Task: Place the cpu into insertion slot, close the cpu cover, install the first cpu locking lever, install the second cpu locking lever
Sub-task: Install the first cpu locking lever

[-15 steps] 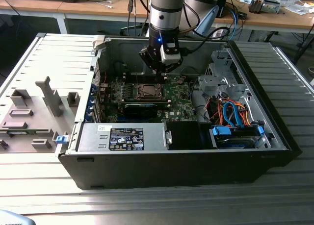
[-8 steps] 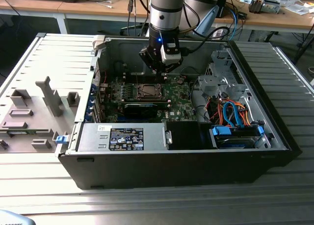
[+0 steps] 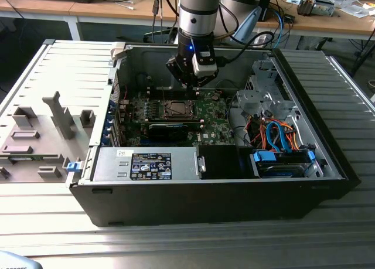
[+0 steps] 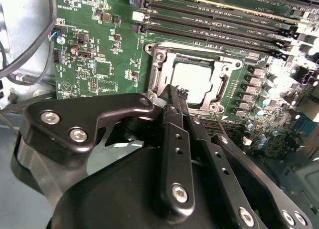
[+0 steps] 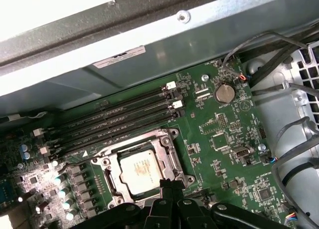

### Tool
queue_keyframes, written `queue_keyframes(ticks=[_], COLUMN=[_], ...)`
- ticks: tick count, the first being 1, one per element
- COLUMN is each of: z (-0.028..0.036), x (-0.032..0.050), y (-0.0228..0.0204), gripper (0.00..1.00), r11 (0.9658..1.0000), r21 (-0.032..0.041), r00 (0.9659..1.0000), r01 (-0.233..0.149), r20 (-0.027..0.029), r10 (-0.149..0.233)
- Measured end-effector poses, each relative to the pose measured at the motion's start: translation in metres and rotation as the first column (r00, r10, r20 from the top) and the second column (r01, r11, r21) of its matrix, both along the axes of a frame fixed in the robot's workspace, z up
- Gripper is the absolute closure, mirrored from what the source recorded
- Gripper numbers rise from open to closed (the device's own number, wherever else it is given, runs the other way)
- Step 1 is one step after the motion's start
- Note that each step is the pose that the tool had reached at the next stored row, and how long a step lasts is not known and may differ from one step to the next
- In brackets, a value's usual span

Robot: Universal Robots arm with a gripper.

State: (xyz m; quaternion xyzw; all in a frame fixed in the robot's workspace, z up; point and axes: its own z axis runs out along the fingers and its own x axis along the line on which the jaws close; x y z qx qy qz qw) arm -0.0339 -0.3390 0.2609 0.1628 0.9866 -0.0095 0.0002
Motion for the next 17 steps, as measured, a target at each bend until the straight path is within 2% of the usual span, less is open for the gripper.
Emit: queue_keyframes(ticks=[17], z=[0.0000], x=[0.0000], y=[0.0000], gripper=[0.89], r11=[0.9994], r21=[0.0000], r00=[0.9994], r01=[-0.034], r20=[0.0000], r10=[0.034])
